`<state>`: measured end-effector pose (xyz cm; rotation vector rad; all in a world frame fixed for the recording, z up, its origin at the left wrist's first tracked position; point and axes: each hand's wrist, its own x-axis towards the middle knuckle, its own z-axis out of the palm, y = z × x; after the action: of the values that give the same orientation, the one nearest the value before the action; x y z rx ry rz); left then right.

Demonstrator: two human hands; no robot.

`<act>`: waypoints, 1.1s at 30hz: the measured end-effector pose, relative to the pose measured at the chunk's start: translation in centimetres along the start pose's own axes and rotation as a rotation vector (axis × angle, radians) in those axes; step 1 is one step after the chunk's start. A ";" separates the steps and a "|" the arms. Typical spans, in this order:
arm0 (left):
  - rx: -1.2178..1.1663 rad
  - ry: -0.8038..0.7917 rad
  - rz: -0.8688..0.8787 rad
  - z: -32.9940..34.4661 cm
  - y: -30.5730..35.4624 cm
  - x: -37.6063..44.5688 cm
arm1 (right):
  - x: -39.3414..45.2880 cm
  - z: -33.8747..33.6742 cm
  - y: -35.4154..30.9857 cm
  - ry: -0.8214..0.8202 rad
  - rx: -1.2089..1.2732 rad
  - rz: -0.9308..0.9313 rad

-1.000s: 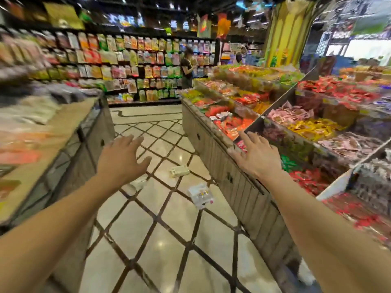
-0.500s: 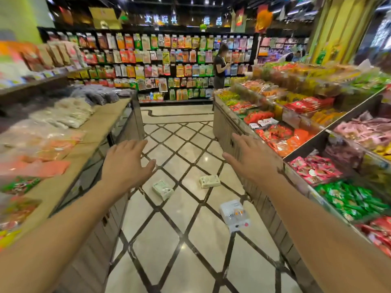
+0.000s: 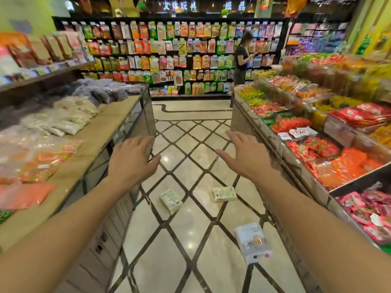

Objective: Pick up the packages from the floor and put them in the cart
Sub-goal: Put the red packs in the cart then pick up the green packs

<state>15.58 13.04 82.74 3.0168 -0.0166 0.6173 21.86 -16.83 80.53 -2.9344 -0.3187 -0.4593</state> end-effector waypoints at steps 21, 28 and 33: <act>-0.263 -0.211 -0.066 25.5 -6.4 36.1 | 34.2 20.4 2.7 -0.143 0.100 0.088; -0.227 -0.162 -0.016 33.5 -6.5 44.8 | 43.8 28.1 5.5 -0.072 0.257 0.092; -0.213 -0.196 -0.088 40.6 -6.6 50.7 | 51.2 35.3 9.7 -0.100 0.357 0.177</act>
<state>78.23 17.14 65.03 2.8393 0.0385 0.2905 81.72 -10.21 62.37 -2.6098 -0.1329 -0.2063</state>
